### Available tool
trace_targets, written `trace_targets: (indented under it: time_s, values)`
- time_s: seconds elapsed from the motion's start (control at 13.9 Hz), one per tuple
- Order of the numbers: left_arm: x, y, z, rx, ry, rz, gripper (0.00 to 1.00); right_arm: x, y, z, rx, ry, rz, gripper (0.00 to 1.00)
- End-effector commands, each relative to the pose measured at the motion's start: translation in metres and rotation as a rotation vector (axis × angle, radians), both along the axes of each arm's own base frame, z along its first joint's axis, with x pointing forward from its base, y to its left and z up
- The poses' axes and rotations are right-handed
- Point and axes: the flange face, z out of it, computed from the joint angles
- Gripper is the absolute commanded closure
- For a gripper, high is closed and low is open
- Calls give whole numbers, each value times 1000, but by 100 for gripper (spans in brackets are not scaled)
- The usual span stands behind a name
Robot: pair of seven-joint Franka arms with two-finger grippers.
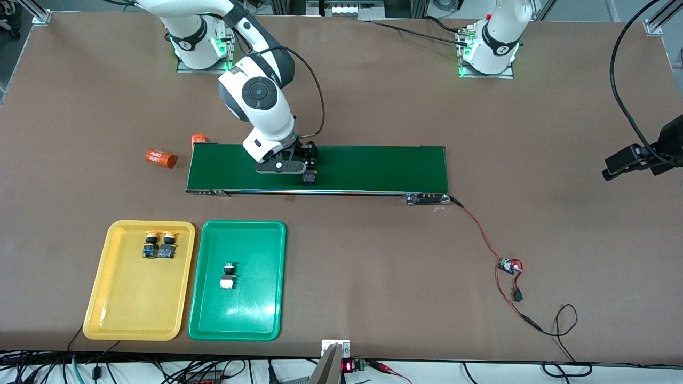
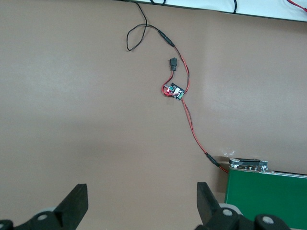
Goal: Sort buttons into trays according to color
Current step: 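Return the right gripper to the belt and grasp another green-cap button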
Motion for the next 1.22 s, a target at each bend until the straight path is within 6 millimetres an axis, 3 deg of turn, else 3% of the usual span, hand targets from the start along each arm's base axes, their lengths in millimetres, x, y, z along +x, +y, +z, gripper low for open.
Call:
trace_targets:
  time_s: [0.0,0.58,0.65,0.79,1.01,1.15]
  values:
    - [1,1,3,-9,-9,-12,0,-4,4,-1,-1,-3,12,0]
    - [7,4,0,-20,-38,-5,0,-5,7,-29,16,19,11,0]
    - [7,0,1,-21,-40,-11,0,-5,7,-32,18,19,13,5]
    - [7,-1,1,-22,-40,-14,0,-3,6,-35,15,19,24,25]
    - [7,1,-1,-22,-35,-10,0,7,-3,-32,18,13,13,71]
    - [6,4,-2,-21,-32,1,0,21,-9,-19,30,-12,1,79]
